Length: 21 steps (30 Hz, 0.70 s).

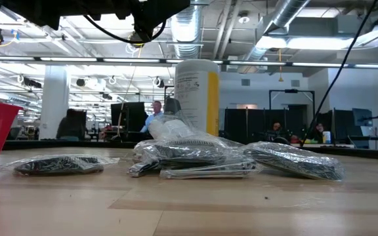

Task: Pick & Place Travel size toiletries
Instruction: Put the deodorant into the right red bin

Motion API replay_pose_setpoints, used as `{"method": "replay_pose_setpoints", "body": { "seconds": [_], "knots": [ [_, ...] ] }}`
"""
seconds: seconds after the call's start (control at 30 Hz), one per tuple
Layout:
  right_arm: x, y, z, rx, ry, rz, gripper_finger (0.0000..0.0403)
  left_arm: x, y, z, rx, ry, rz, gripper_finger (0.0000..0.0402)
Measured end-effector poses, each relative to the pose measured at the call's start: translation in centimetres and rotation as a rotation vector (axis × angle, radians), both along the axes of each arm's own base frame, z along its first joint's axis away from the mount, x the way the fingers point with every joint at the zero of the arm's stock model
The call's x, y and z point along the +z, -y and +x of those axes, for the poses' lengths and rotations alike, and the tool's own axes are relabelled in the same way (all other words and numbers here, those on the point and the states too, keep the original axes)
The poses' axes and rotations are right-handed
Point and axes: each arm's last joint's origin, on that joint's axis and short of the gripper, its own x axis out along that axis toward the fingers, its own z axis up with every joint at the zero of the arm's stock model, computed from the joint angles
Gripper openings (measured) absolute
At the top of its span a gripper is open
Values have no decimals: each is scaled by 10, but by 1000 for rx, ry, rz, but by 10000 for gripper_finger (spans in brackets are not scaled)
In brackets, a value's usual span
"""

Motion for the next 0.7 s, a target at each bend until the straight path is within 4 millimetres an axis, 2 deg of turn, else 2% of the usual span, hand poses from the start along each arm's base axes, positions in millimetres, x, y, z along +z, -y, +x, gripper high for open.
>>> {"method": "replay_pose_setpoints", "body": {
  "seconds": [0.13, 0.37, 0.57, 0.7],
  "knots": [
    [0, 1, 0, 0, -5, -13, 204, 0, 0, 0, 0, -1, 0, 260],
    [-1, 2, -1, 2, -10, -27, 191, 0, 0, 0, 0, -1, 0, 260],
    [-1, 3, -1, 3, -11, -28, 238, 0, 0, 0, 0, -2, 0, 260],
    [-1, 3, -1, 3, -13, -31, 243, 0, 0, 0, 0, -1, 0, 260]
  ]
}}
